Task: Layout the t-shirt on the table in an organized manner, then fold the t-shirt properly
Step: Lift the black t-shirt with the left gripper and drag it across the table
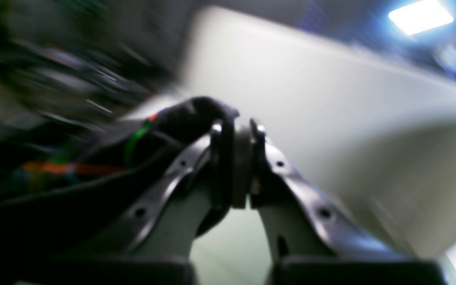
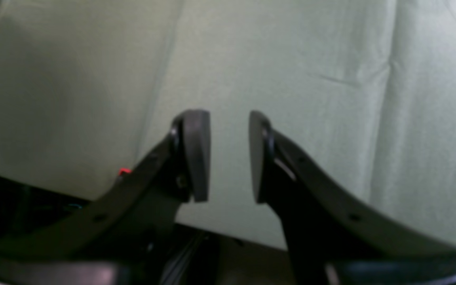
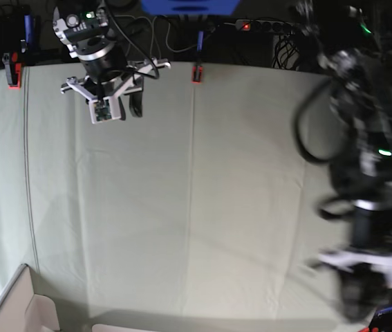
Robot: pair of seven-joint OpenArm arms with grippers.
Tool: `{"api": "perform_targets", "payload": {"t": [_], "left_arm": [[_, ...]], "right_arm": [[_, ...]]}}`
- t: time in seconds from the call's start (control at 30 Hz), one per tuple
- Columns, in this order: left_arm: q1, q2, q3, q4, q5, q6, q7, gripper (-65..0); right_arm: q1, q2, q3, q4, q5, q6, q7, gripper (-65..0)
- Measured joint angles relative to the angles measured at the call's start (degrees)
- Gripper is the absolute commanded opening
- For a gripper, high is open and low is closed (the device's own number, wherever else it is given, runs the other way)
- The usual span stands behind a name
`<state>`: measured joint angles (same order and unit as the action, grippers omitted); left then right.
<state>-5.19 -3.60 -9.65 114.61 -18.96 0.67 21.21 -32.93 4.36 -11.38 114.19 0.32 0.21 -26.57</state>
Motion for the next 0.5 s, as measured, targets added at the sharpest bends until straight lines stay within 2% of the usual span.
{"api": "perform_targets", "payload": {"t": [0.13, 0.3, 0.37, 0.5], "left_arm": [[4.11, 1.92, 16.2, -3.45, 0.04, -0.61, -0.63, -64.5], [5.99, 2.91, 29.66, -16.46, 0.04, -0.5, 0.61, -62.4], [5.99, 2.78, 32.59, -22.69, -0.24, -0.66, 0.52, -55.9], [6.16, 2.45, 33.11, -27.23, -0.22, -0.02, 0.11, -36.5]], "right_arm": [[-0.04, -0.11, -0.04, -0.04, 0.04, -0.02, -0.02, -47.6], [0.0, 0.07, 0.07, -0.07, 0.0, 0.0, -0.02, -47.6], [-0.02, 0.07, 0.07, -0.09, 0.0, -0.02, -0.28, -47.6], [0.0, 0.22, 0.09, -0.09, -0.02, 0.0, -0.26, -47.6]]}}
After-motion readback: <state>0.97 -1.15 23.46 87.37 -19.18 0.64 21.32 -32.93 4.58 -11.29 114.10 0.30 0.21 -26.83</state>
